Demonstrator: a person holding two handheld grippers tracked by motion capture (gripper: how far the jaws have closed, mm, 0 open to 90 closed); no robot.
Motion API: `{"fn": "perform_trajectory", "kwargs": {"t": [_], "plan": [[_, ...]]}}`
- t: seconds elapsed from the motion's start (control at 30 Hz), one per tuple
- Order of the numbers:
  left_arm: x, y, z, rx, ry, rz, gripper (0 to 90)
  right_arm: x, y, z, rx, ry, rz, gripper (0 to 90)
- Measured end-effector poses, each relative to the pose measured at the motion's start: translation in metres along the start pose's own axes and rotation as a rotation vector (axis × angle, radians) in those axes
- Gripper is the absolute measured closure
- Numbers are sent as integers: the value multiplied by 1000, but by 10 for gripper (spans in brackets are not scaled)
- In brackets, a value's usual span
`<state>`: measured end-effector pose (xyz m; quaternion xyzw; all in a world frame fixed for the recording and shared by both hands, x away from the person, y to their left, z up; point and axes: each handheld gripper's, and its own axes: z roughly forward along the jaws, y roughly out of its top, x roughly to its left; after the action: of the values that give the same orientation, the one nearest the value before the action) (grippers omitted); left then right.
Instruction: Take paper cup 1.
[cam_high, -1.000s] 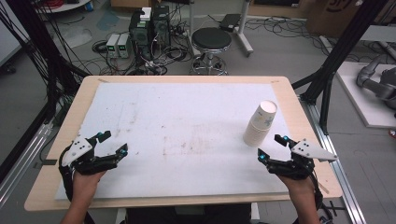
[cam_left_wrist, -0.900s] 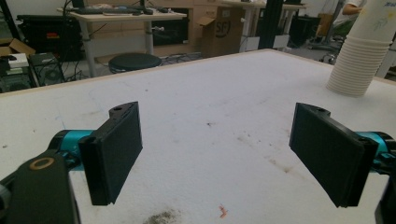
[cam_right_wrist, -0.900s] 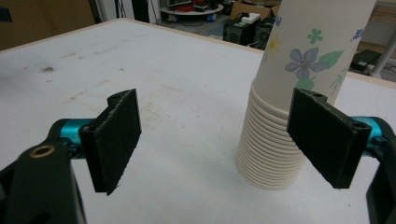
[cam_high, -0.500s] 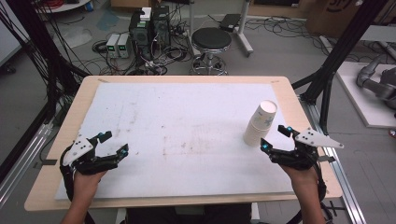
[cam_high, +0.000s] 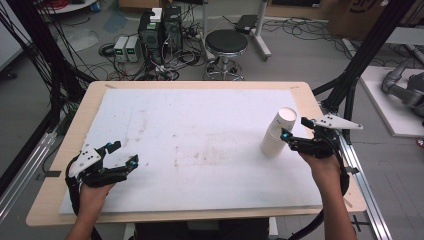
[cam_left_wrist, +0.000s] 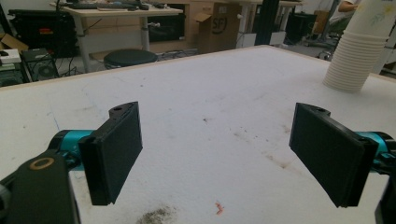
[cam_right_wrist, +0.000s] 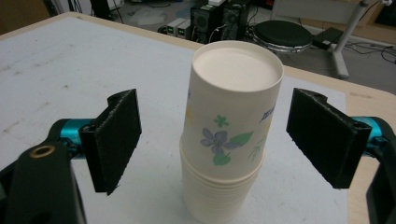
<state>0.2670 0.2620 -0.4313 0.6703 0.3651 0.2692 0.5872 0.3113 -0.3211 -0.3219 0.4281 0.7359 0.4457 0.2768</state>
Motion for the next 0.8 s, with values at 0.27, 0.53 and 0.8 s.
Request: {"fn": "perform_trajectory", "kwargs": {"t": [0.27, 0.53, 0.8], "plan": [[1, 0, 0, -1, 1, -3, 170, -10, 14, 17, 53, -11, 11, 181], [1, -1, 1, 5, -4, -3, 170, -12, 24, 37, 107, -9, 19, 190], [2, -2, 1, 5, -3, -4, 170, -17, 22, 46, 139, 12, 33, 298]]}}
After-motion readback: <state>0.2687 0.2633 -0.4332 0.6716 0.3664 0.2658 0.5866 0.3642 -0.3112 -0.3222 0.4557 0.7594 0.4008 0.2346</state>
